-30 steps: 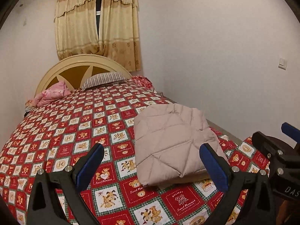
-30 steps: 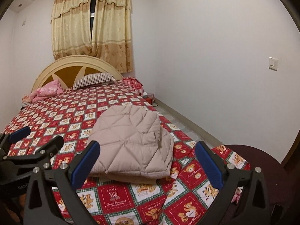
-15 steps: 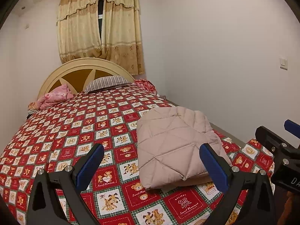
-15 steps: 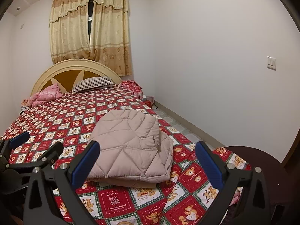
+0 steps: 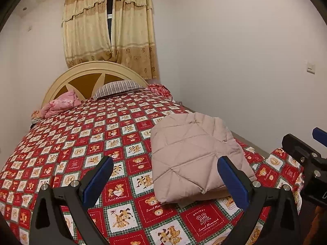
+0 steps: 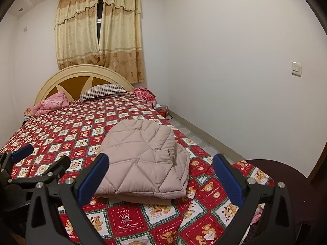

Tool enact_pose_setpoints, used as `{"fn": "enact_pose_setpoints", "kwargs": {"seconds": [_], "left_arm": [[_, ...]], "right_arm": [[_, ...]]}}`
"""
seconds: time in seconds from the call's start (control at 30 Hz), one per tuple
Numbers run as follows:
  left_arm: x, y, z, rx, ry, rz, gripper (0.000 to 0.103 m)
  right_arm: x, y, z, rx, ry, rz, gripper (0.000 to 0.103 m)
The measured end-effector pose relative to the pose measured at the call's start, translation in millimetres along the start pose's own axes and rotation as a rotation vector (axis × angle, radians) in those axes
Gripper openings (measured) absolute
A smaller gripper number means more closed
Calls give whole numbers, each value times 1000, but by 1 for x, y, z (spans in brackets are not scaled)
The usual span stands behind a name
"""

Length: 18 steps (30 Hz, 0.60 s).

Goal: Fold large clothes

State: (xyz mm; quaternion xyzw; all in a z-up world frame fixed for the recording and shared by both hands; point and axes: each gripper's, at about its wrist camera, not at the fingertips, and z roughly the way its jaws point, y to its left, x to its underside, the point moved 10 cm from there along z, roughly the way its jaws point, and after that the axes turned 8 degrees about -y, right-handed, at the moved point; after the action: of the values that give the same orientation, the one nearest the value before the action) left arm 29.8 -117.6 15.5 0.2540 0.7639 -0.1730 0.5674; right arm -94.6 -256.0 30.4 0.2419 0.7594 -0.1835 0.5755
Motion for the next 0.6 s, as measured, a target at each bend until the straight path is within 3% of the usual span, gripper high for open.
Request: {"fn": "enact_pose_setpoints", "kwargs": {"seconds": [0.6], "left_arm": [[4,5,2,-26,-2,15,102]], "right_arm": [[6,-5,5,-5,15,8,103]]}}
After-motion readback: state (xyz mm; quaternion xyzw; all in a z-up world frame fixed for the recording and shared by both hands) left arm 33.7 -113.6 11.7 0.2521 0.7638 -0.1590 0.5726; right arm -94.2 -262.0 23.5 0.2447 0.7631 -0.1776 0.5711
